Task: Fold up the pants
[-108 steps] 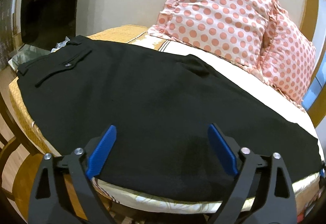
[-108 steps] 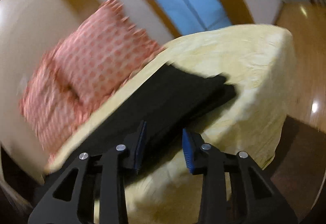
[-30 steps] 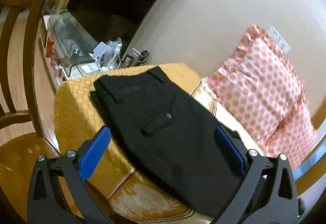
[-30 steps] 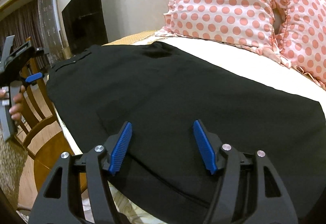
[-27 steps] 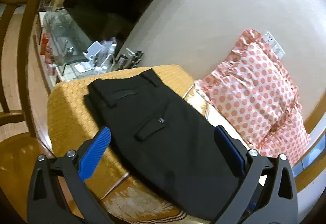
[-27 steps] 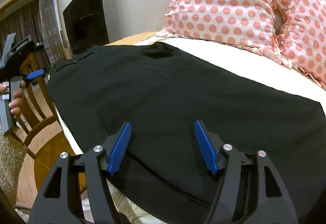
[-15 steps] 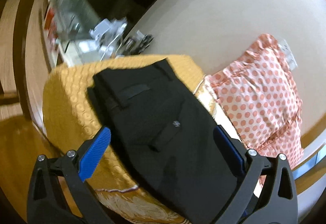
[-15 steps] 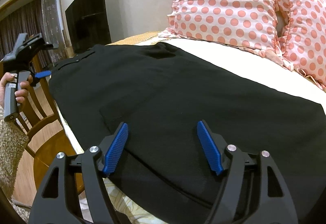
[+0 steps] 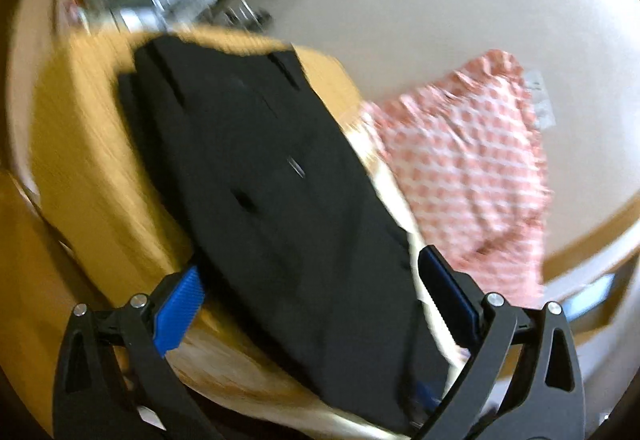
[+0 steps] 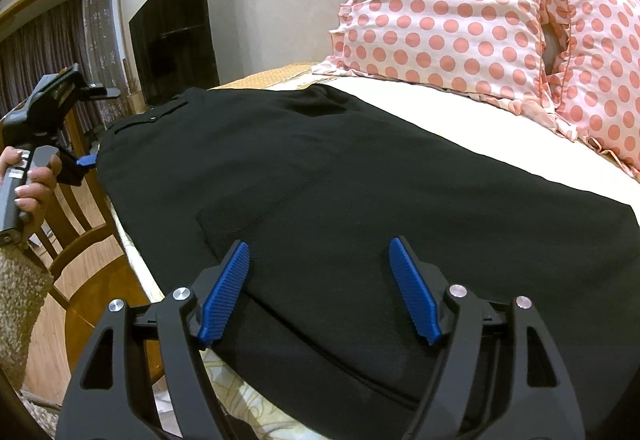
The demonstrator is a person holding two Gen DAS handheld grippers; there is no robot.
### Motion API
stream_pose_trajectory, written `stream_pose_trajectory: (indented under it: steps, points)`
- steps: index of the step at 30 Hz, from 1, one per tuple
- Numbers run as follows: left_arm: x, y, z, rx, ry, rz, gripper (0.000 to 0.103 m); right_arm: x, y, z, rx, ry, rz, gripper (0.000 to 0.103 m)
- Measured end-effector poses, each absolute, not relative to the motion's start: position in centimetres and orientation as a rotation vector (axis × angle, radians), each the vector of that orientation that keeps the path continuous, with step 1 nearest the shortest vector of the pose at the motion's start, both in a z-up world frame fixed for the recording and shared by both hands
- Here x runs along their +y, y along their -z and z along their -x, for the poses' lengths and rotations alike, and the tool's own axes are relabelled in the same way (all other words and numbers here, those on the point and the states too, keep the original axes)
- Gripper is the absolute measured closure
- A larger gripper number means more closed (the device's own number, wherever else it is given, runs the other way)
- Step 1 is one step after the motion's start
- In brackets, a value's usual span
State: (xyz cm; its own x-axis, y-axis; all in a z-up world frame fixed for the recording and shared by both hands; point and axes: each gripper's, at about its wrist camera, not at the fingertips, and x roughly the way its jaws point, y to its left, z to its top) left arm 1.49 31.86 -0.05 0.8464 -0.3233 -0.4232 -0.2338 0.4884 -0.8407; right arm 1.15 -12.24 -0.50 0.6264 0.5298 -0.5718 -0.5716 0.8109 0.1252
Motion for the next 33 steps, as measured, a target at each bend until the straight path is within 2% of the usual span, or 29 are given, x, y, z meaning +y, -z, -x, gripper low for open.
stream_pose_trajectory:
  steps: [3, 8, 16, 18, 20, 21, 23, 26, 30, 33]
  points:
    - [31.2, 0.5, -2.0, 0.590, 0.133, 1.116, 0.004, -12.2, 0.5, -1.1, 0.633, -0.633, 0.072, 0.028]
    - [33.5, 0.2, -2.4, 0.576, -0.021, 1.066, 0.015, -12.3, 0.5, -1.1, 0.630, -0.639, 0.068, 0.028]
    - [34.2, -0.7, -4.3, 0.598, -0.147, 0.993, 0.022, -12.2, 0.6, -0.6, 0.606, -0.628, 0.088, 0.028]
    - [33.6, -0.9, -4.4, 0.612, -0.196, 0.938, 0.029, -12.3, 0.7, -0.4, 0.598, -0.624, 0.091, 0.028]
    - [33.4, -0.9, -4.4, 0.627, -0.235, 0.905, 0.046, -12.5, 0.7, -0.4, 0.599, -0.633, 0.090, 0.028]
    - [33.4, -0.9, -4.5, 0.637, -0.254, 0.891, 0.051, -12.7, 0.6, -0.5, 0.604, -0.641, 0.083, 0.028]
    - [33.7, -0.8, -4.4, 0.664, -0.282, 0.881, 0.070, -13.5, 0.4, -0.6, 0.621, -0.670, 0.037, 0.028]
    - [34.0, -0.7, -4.1, 0.666, -0.271, 0.883, 0.079, -15.6, 0.0, -0.7, 0.636, -0.703, -0.060, 0.028]
    - [32.6, -2.3, -4.3, 0.653, -0.309, 0.770, 0.085, -18.9, -1.1, 0.0, 0.589, -0.678, -0.128, 0.027]
    - [30.3, -4.5, -4.7, 0.628, -0.334, 0.647, 0.087, -22.0, -2.0, 0.4, 0.545, -0.623, -0.170, 0.022]
